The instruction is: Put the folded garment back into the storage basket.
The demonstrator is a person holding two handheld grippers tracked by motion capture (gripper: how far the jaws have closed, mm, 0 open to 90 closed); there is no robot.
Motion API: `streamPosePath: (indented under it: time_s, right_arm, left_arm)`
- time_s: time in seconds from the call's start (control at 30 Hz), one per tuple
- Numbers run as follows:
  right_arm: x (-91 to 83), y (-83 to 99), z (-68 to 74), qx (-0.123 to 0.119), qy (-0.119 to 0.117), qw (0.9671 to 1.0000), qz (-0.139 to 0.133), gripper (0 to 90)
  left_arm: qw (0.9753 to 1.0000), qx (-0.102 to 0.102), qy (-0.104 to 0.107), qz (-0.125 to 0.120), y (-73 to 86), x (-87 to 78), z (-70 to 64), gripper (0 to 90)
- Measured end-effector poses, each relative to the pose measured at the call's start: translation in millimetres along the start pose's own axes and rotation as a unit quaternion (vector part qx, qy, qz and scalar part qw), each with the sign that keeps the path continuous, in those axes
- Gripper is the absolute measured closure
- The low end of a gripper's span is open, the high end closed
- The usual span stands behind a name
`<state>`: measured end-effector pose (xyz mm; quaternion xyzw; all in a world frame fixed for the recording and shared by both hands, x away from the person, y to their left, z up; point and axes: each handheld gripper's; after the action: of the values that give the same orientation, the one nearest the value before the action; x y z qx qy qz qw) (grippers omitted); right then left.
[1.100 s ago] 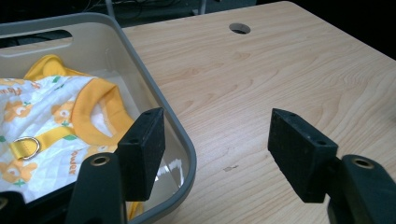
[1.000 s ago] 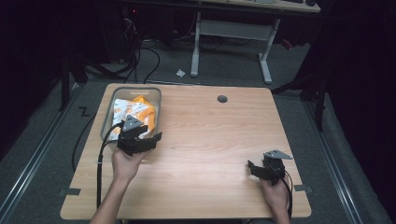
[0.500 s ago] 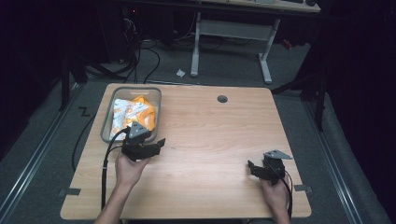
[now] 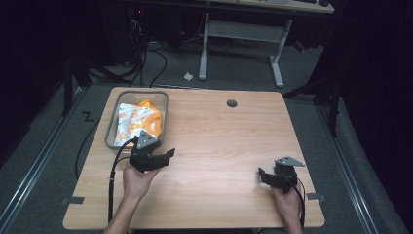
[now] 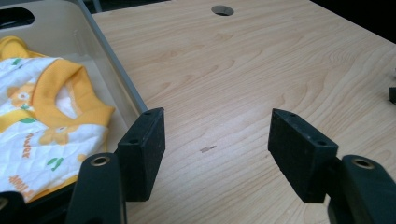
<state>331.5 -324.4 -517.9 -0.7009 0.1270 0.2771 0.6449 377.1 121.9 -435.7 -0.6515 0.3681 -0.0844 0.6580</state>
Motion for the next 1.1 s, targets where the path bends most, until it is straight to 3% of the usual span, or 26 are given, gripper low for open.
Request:
streamPosePath:
  time_s: [0.5, 1.1]
  right_arm:
    - [-0.1, 0.0, 0.3, 0.001, 0.001, 1.0, 0.0, 26.2]
    - [-0.1, 0.0, 0.2, 0.001, 0.0, 1.0, 0.0, 26.1]
  left_arm:
    - [0.9997, -0.009, 0.023, 0.008, 13.8, 3.4, -12.2, 37.0]
    - [0.9987, -0.005, 0.039, 0.032, 31.8, 19.7, -25.2, 36.8]
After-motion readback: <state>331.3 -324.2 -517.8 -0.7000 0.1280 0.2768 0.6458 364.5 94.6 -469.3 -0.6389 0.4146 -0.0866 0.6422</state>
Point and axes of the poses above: each handheld gripper's, and its own axes: x roughly forward along the jaws, y roughly out of its underside, z roughly to its left, and after that the axes turned 13 degrees about -z, right-handed
